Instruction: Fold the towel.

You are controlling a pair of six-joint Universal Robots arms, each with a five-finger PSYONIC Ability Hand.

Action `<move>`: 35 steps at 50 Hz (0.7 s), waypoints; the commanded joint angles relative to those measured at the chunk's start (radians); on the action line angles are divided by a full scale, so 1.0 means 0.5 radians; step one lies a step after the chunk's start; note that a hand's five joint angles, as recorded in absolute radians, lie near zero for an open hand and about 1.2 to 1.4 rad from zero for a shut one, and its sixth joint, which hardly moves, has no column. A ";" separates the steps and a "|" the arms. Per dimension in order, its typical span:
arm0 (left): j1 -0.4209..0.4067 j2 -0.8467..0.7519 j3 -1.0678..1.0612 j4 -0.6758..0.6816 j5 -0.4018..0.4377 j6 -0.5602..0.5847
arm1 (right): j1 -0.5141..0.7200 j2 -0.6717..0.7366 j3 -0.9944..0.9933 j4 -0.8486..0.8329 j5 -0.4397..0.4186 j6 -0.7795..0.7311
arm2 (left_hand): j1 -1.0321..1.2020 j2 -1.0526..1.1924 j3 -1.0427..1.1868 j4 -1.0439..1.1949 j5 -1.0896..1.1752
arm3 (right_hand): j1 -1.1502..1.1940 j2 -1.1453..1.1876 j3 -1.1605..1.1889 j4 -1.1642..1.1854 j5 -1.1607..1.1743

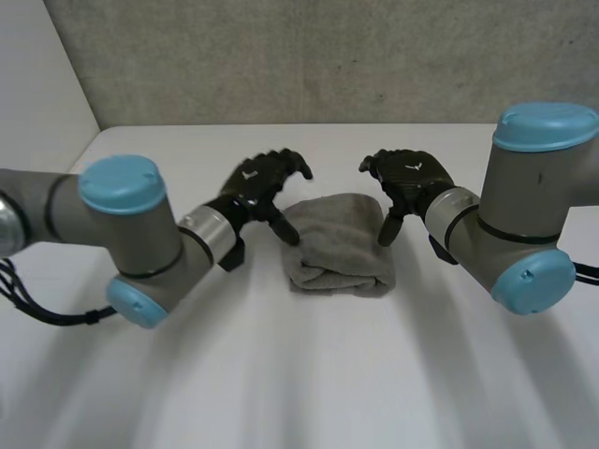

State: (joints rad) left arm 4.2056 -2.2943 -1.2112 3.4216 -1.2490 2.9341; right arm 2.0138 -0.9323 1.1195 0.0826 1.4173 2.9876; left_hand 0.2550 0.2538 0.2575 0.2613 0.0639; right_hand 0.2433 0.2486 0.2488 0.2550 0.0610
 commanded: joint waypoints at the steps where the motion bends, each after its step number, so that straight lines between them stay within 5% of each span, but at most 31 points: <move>1: -0.100 -0.161 0.032 -0.014 -0.082 0.001 | -0.027 0.190 -0.159 0.111 -0.043 0.173 | 0.040 0.043 0.035 0.028 0.073 | -0.138 -0.148 -0.149 -0.161 -0.122; 11: -0.097 -0.253 -0.050 -0.075 -0.156 0.313 | -0.033 0.560 -0.367 0.230 -0.132 0.287 | 0.046 0.049 0.041 0.034 0.079 | -0.138 -0.148 -0.149 -0.161 -0.122; 18: -0.036 -0.213 -0.103 -0.087 -0.180 0.400 | -0.045 0.570 -0.377 0.304 -0.132 0.228 | 0.040 0.043 0.035 0.028 0.073 | -0.138 -0.148 -0.149 -0.161 -0.122; 31: -0.036 0.214 -0.100 -0.137 -0.183 0.387 | -0.048 0.048 -0.193 0.280 -0.122 0.259 | -0.018 -0.016 -0.023 -0.031 0.015 | -0.138 -0.148 -0.149 -0.161 -0.122; 35: -0.020 0.422 -0.081 -0.204 -0.211 0.387 | -0.051 -0.184 -0.187 0.286 0.061 0.305 | -0.024 -0.022 -0.029 -0.037 0.009 | -0.138 -0.148 -0.149 -0.161 -0.122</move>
State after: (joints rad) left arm 4.1899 -2.2132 -1.2609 3.3571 -1.3400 3.1289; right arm 1.9892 -0.8873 1.0135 0.2249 1.3616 3.1170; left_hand 0.2621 0.2523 0.2566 0.2616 0.0876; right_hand 0.2098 0.2438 0.2298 0.2550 0.0610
